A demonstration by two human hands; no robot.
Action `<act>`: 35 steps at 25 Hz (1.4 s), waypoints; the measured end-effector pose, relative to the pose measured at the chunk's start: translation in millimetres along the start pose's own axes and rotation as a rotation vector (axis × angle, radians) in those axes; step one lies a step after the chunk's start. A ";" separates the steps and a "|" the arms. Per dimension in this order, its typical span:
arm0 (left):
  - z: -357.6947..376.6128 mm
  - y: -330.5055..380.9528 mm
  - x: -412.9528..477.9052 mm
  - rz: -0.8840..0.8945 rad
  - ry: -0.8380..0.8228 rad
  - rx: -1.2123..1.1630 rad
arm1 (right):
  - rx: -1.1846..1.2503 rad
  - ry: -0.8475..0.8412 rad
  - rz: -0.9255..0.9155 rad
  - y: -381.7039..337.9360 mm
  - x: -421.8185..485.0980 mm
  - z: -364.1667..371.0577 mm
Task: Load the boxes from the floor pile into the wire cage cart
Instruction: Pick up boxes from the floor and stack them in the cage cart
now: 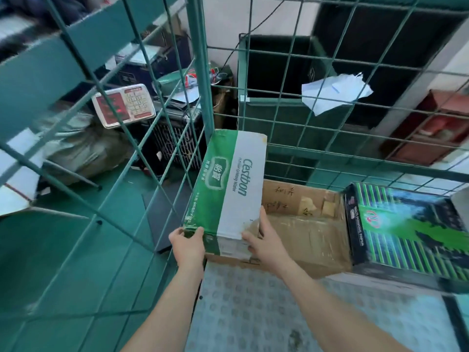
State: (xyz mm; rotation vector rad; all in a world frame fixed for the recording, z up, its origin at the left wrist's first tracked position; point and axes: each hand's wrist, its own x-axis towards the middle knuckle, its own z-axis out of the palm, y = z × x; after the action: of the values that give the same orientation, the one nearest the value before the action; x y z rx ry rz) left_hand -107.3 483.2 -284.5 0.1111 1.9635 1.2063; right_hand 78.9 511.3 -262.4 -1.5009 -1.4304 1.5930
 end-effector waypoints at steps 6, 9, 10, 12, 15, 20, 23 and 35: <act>5.6 -8.8 23.0 -0.021 0.078 -0.095 | 0.005 0.041 -0.007 15.5 9.3 13.9; 6.0 -8.5 25.8 -0.011 0.063 -0.080 | -0.016 0.032 0.033 14.7 8.6 11.7; 4.6 -7.2 26.9 -0.013 0.052 -0.048 | -0.032 0.013 0.049 11.1 7.8 10.2; 0.0 3.0 24.3 -0.040 0.011 0.012 | -0.096 -0.009 0.062 -12.5 -0.2 6.8; -14.3 21.2 -4.2 -0.095 -0.079 0.025 | -0.160 0.039 0.086 -50.0 -26.4 -2.5; -56.9 23.6 -140.0 -0.035 -0.281 -0.156 | -0.057 0.152 0.085 -67.2 -129.1 -23.3; -86.6 19.1 -219.8 0.051 -0.389 -0.166 | 0.015 0.185 0.098 -59.1 -195.5 -39.5; -155.8 -60.6 -441.8 0.323 -0.266 -0.143 | 0.072 -0.101 0.004 -39.9 -407.0 -112.3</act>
State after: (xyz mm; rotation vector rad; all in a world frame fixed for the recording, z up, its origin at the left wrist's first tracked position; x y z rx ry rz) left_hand 102.1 138.8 -38.3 0.5050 1.6622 1.4529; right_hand 273.6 197.9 -53.4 -1.4010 -1.4089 1.7267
